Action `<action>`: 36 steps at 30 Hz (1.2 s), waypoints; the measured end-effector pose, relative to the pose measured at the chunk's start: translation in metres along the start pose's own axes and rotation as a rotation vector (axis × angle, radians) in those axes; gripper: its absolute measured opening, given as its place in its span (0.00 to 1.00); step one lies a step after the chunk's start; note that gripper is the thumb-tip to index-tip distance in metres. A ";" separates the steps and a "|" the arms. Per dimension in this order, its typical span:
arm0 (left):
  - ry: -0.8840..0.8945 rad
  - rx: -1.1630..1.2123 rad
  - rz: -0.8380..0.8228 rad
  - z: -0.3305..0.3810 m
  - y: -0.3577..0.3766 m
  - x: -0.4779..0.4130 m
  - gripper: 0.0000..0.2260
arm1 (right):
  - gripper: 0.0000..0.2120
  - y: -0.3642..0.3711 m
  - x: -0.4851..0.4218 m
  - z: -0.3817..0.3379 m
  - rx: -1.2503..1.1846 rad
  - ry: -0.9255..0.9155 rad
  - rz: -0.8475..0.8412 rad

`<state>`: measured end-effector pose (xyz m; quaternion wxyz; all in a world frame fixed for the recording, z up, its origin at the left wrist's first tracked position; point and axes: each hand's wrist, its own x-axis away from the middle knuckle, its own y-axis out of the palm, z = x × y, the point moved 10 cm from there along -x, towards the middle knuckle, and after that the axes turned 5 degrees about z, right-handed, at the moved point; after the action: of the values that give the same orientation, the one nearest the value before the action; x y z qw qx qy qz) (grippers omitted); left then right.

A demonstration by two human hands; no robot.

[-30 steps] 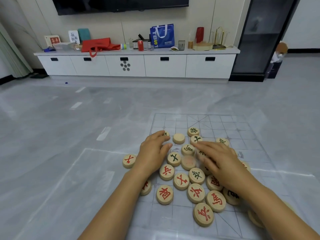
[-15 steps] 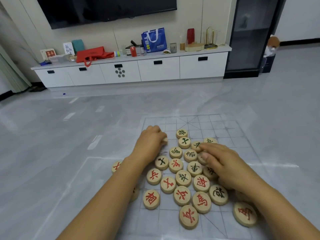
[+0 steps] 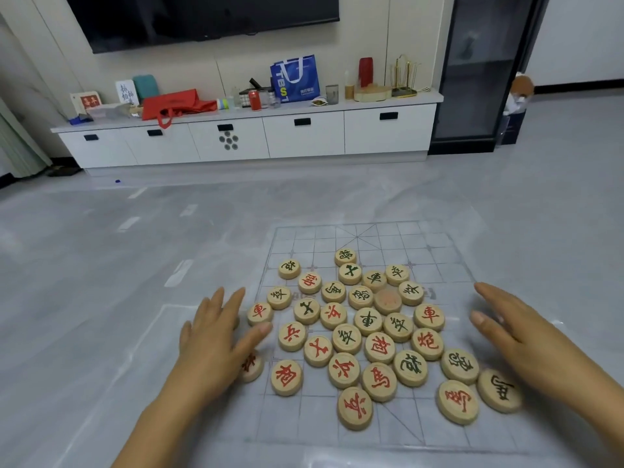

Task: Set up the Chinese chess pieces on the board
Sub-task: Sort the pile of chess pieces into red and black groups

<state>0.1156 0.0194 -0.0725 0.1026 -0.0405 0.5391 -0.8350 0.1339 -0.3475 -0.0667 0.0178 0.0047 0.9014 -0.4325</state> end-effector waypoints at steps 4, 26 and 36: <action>0.031 -0.019 -0.145 -0.001 0.019 0.022 0.54 | 0.55 0.014 0.028 0.004 0.133 -0.050 -0.155; 0.182 -0.013 -0.178 0.079 0.063 -0.003 0.50 | 0.66 0.072 0.002 -0.060 0.278 -0.253 -0.219; 0.229 0.109 -0.068 0.059 0.027 -0.013 0.39 | 0.58 0.034 -0.006 -0.049 0.314 -0.252 -0.085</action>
<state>0.1424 -0.0406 -0.0718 0.0141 0.0425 0.4994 -0.8652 0.1397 -0.2878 -0.0623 0.1111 -0.0848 0.8131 -0.5651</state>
